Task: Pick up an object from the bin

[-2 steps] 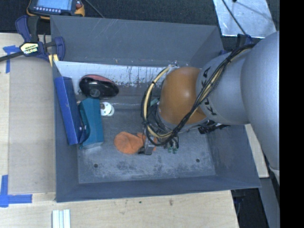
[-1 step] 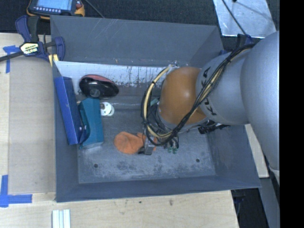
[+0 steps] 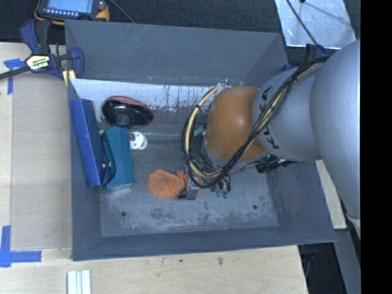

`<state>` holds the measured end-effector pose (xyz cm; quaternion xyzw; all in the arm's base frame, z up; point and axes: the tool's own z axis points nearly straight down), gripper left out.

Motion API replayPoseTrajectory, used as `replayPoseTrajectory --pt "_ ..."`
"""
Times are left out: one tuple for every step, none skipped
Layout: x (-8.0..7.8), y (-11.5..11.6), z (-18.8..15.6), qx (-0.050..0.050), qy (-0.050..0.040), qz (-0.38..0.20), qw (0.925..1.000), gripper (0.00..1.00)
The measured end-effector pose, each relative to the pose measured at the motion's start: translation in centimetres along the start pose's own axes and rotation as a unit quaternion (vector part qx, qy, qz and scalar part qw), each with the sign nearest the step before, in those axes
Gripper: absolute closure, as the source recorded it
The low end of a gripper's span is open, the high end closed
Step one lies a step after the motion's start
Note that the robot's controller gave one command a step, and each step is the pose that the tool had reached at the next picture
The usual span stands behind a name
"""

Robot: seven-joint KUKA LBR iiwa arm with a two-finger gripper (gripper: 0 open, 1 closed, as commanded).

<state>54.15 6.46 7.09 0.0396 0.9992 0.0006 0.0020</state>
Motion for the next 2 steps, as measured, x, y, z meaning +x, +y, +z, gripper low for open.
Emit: replayPoseTrajectory --pt "0.0 0.0 0.0 0.0 0.0 0.0 1.0 1.0" --pt "0.0 0.0 0.0 0.0 0.0 0.0 1.0 1.0"
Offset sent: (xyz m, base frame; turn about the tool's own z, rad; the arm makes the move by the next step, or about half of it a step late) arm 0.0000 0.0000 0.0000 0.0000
